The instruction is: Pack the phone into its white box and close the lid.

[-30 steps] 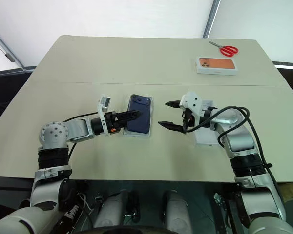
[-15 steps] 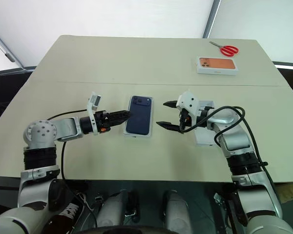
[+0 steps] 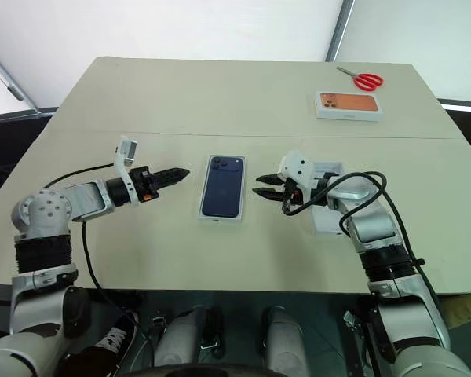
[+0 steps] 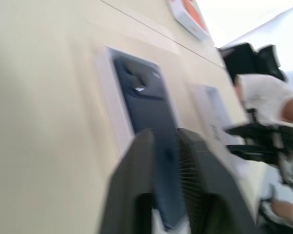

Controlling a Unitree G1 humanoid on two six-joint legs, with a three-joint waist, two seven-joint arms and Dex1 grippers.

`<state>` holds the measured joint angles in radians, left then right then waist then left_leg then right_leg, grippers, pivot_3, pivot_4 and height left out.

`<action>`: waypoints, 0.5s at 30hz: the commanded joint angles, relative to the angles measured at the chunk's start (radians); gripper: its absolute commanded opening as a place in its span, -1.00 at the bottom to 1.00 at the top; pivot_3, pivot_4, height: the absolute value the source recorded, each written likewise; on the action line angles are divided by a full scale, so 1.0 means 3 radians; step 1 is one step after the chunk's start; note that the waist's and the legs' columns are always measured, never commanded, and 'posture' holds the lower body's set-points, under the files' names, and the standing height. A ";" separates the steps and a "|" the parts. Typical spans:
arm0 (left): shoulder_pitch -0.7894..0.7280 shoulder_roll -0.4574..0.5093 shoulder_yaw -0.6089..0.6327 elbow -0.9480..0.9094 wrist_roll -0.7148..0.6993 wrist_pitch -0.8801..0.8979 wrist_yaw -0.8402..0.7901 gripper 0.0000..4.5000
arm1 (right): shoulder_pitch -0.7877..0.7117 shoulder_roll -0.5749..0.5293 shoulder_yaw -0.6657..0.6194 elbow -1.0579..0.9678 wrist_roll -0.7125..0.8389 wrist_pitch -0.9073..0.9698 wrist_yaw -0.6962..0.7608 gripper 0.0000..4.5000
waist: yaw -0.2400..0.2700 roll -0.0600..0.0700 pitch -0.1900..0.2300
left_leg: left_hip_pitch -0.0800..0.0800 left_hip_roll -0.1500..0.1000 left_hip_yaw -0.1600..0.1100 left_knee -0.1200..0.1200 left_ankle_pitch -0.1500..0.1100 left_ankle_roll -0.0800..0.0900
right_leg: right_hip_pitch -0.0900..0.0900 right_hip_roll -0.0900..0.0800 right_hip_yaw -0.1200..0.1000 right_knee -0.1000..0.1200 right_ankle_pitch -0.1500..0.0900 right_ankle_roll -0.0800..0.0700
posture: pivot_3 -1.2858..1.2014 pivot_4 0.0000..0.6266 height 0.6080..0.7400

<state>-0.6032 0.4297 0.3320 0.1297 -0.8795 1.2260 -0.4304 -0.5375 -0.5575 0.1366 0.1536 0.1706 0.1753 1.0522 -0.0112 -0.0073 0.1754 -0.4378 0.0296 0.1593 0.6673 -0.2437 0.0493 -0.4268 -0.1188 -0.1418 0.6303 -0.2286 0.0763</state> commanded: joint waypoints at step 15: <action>-0.0094 -0.0443 -0.0916 0.0481 0.1004 -0.0928 -0.0245 -1.00 | -0.0346 0.0303 0.0284 0.0594 -0.0583 -0.0323 -0.0511 -0.98 | 0.0000 0.0000 0.0000 | -0.0004 -0.0001 0.0003 0.0000 0.0001 0.0001 | -0.0003 0.0003 -0.0002 0.0002 0.0000 0.0000 | 0.03 -0.52 0.96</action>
<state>-0.6248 0.3140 0.0979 0.2653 -0.5989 0.9611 -0.4832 -0.6156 -0.4742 0.2248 0.3472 -0.0070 0.0991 0.8969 -0.0112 -0.0072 0.1753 -0.4389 0.0292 0.1602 0.6674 -0.2435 0.0496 -0.4277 -0.1179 -0.1430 0.6308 -0.2285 0.0764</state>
